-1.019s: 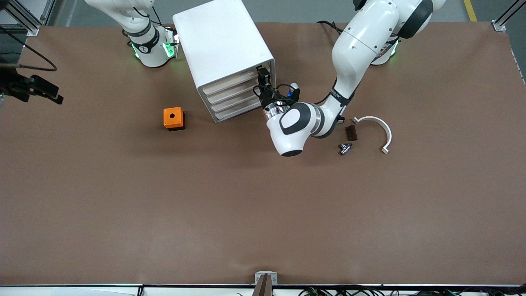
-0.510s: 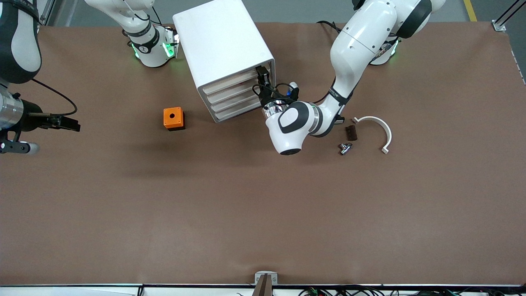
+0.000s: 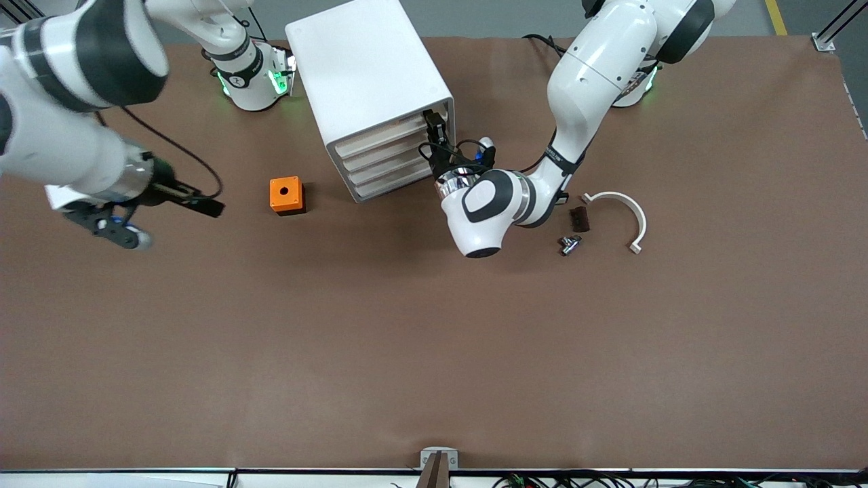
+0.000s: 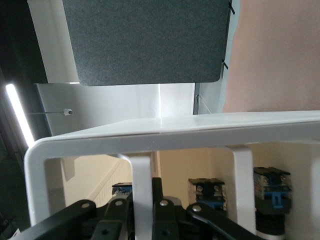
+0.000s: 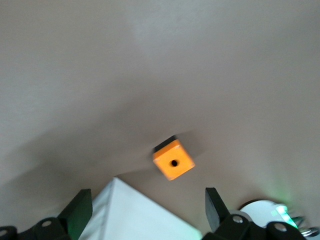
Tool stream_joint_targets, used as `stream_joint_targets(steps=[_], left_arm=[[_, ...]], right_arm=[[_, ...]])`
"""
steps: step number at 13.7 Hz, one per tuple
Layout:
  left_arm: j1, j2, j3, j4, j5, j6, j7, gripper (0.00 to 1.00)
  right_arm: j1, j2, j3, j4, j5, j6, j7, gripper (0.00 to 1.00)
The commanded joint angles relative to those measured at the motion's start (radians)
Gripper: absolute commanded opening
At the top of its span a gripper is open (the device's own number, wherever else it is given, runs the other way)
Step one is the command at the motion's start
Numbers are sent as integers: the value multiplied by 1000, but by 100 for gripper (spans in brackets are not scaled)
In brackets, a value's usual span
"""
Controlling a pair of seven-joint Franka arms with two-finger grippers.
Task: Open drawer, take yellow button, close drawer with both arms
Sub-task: 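Reach into the open drawer and grasp the yellow button with the right gripper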
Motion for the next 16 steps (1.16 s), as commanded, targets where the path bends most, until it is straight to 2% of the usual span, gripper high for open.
stream_joint_targets(steps=[1, 6, 10, 13, 14, 15, 16], left_arm=[[56, 0, 10, 5, -9, 3, 2, 6], [148, 9, 10, 11, -18, 50, 0, 8], [232, 14, 8, 15, -23, 91, 2, 9], [249, 13, 8, 15, -23, 99, 2, 11], [249, 13, 8, 15, -23, 110, 2, 14], [249, 13, 8, 15, -23, 121, 3, 22], [251, 13, 8, 15, -24, 139, 5, 37]], right_arm=[[139, -8, -11, -4, 9, 50, 225, 100], [371, 18, -11, -32, 7, 205, 576, 100], [484, 39, -12, -69, -7, 314, 722, 100], [555, 50, -12, -93, -25, 361, 814, 100], [578, 59, -12, -92, -42, 371, 851, 100], [599, 71, -12, -92, -57, 394, 888, 100], [619, 90, -12, -90, -69, 406, 919, 100]])
